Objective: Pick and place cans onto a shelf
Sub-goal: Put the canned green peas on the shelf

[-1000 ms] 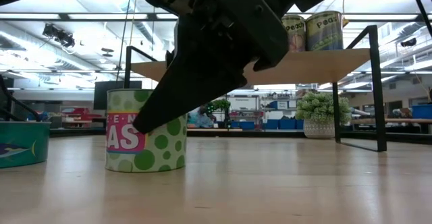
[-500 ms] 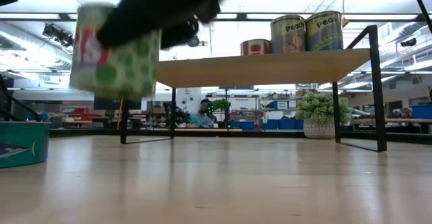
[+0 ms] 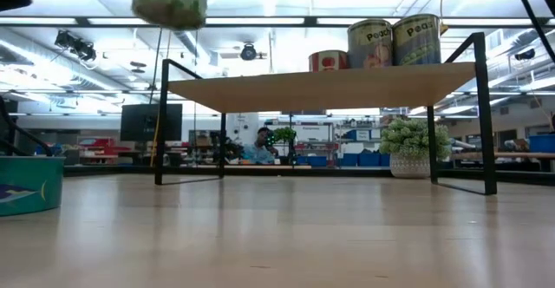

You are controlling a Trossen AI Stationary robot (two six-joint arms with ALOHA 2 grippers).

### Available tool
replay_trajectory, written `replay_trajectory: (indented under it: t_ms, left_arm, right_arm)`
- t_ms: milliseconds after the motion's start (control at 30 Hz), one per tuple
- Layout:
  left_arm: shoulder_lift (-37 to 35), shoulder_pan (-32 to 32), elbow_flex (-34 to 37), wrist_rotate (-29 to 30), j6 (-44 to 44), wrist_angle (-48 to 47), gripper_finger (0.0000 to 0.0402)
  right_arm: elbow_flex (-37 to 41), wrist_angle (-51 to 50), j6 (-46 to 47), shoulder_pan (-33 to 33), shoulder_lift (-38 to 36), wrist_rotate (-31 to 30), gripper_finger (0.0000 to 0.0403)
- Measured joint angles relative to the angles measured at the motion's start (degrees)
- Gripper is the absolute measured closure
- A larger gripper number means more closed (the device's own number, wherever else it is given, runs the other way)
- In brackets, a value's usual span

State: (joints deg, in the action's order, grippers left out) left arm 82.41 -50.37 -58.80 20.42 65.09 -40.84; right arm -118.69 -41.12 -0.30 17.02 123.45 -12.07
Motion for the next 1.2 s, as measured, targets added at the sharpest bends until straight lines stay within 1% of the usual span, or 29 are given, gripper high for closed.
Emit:
replay_trajectory:
  t_ms: [100, 267, 533, 700, 800, 900, 1000, 1100, 1200]
  left_arm:
    - [-1.68, 0.97, -0.01, 0.92, -1.41, -1.85, 0.017]
    - [-3.21, 1.75, -0.03, 1.62, -2.76, -5.92, 0.017]
    - [-3.34, 2.0, -0.03, 1.98, -6.0, -7.03, 0.017]
    - [-3.34, 2.06, -0.03, 3.72, -8.31, -7.0, 0.017]
    - [-3.34, 2.06, -0.03, 5.06, -9.22, -6.86, 0.017]
    - [-3.34, 2.06, -0.01, 6.08, -9.41, -6.87, 0.017]
    - [-3.34, 2.06, -0.01, 6.56, -9.41, -6.85, 0.017]
    - [-3.34, 2.06, -0.01, 6.56, -9.38, -7.02, 0.017]
    - [-3.34, 2.06, -0.01, 6.56, -9.38, -7.04, 0.017]
  right_arm:
    - [-2.09, -1.37, -0.85, -1.86, -0.94, -0.16, 0.011]
    - [-2.19, -4.36, -1.26, -5.76, -4.51, -0.98, 0.011]
    - [-2.25, -7.14, 0.04, -14.01, -9.2, -1.47, 0.011]
    - [-2.27, -8.67, 2.03, -19.24, -10.21, 0.23, 0.011]
    - [-2.17, -12.1, 3.31, -22.49, -10.22, 1.67, 0.011]
    - [-2.19, -14.51, 3.74, -25.33, -10.24, 1.68, 0.011]
    - [-2.19, -17.19, 3.73, -27.64, -10.23, 1.85, 0.011]
    - [-2.18, -20.15, 4.18, -29.51, -10.21, 3.45, 0.011]
    - [-0.96, -20.66, 3.27, -30.66, -10.2, 3.16, 0.011]
